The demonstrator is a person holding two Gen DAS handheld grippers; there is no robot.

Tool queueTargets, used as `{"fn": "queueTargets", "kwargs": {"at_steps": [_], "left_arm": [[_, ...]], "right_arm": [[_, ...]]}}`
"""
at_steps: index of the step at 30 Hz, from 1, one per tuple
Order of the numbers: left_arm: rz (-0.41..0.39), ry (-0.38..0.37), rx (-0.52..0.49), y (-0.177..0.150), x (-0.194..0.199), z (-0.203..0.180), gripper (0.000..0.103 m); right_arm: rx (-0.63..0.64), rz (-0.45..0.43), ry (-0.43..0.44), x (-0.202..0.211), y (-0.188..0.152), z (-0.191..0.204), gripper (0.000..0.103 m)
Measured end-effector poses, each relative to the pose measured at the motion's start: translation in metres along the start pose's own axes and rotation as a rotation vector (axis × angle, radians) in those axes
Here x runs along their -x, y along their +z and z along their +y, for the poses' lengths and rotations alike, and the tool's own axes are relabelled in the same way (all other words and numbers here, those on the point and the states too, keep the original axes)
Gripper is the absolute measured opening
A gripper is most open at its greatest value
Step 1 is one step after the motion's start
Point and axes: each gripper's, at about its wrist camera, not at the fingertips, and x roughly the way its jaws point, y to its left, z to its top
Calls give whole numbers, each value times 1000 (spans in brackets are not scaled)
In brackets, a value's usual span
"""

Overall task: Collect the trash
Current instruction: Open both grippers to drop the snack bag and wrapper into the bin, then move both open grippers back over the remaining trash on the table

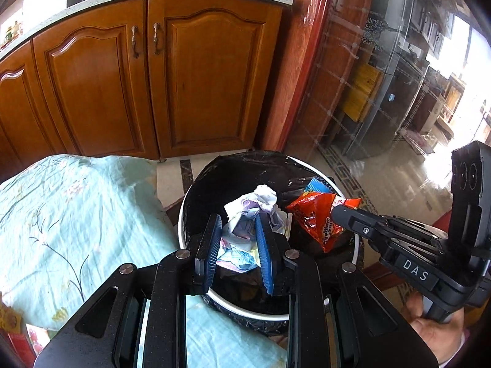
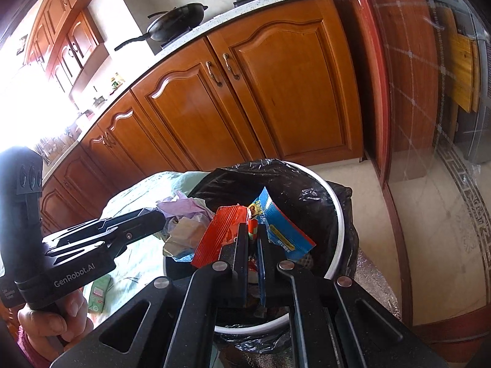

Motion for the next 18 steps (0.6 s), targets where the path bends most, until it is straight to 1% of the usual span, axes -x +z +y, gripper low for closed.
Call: {"fn": "queueTargets", "kwargs": {"at_steps": [7, 9, 10, 11, 12, 13, 14, 16, 18], "left_arm": [[30, 3, 4, 2, -13, -1, 23], [40, 7, 10, 2, -16, -1, 25], [44, 12, 15, 2, -17, -1, 28], [47, 13, 20, 3, -18, 0, 33], [44, 12, 25, 2, -17, 0, 35], [40, 12, 29, 2, -16, 1, 40], [39, 15, 33, 2, -15, 2, 45], [29, 10, 40, 0, -11, 3, 47], [19, 8, 47, -3, -7, 4, 47]], "right_arm": [[-7, 17, -5, -9, 3, -10, 5], [-7, 22, -5, -11, 3, -11, 8], [-9, 24, -5, -12, 4, -11, 9], [-12, 26, -7, -13, 4, -12, 9], [-16, 28, -5, -13, 5, -13, 10], [-22, 30, -4, -14, 5, -15, 12], [-30, 27, -3, -13, 6, -16, 14], [-34, 23, 0, -12, 6, -17, 18], [-40, 15, 7, -9, 6, -17, 31]]}}
